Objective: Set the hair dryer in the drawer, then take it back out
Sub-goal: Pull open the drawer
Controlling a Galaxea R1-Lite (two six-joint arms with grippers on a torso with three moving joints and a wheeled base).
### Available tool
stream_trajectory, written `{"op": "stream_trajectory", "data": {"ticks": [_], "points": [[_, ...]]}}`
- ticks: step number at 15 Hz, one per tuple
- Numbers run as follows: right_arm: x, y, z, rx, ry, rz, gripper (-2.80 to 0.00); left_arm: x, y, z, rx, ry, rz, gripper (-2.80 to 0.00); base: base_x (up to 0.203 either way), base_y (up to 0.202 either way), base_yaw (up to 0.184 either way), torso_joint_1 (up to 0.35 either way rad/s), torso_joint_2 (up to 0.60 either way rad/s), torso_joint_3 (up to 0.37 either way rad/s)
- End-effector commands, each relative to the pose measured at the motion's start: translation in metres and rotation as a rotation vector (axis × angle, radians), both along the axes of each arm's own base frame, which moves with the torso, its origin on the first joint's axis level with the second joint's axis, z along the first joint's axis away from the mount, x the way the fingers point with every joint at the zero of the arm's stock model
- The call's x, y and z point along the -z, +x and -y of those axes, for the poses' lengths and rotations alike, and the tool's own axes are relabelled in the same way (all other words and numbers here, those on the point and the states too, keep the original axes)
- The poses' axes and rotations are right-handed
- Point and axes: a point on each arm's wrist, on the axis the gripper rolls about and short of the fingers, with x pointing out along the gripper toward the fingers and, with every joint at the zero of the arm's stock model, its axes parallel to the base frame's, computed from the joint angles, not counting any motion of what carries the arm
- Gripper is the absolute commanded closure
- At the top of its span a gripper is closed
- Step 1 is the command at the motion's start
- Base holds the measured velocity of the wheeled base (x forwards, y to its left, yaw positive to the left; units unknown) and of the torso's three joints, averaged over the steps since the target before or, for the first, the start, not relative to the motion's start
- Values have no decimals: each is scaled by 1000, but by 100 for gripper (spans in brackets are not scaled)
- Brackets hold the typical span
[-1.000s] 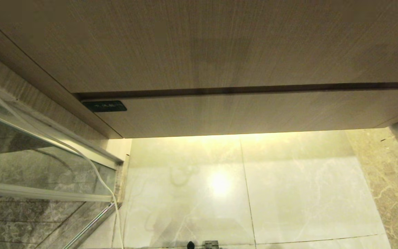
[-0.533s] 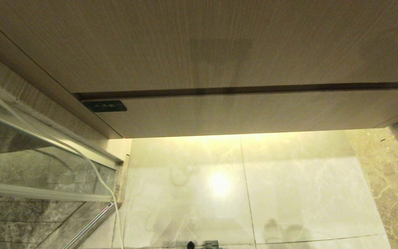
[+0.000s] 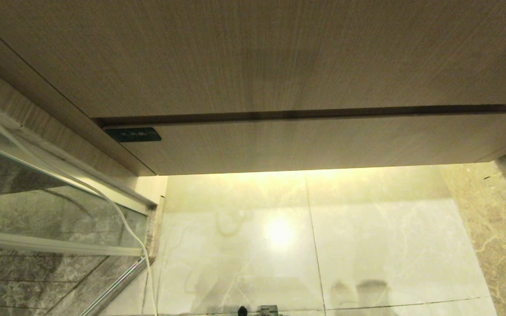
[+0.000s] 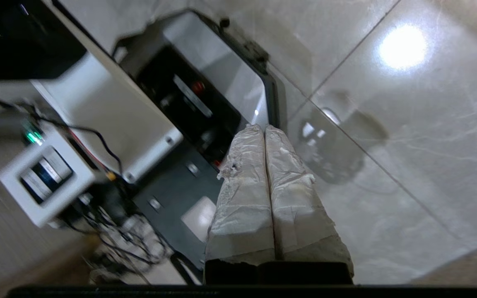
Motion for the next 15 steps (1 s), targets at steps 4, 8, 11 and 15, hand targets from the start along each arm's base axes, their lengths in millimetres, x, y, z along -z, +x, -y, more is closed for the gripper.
{"op": "stream_trajectory", "data": {"ticks": [4,8,11,15], "points": [[26,11,0,-195,-225,40,0,0,0,0,0,0,-1,0,0,0,0,0,0,0],[28,23,0,-329,-397,165,0,0,0,0,0,0,1,0,0,0,0,0,0,0],[25,44,5,-351,-519,294,0,0,0,0,0,0,1,0,0,0,0,0,0,0],[31,80,9,-321,-652,588,0,0,0,0,0,0,-1,0,0,0,0,0,0,0]]}}
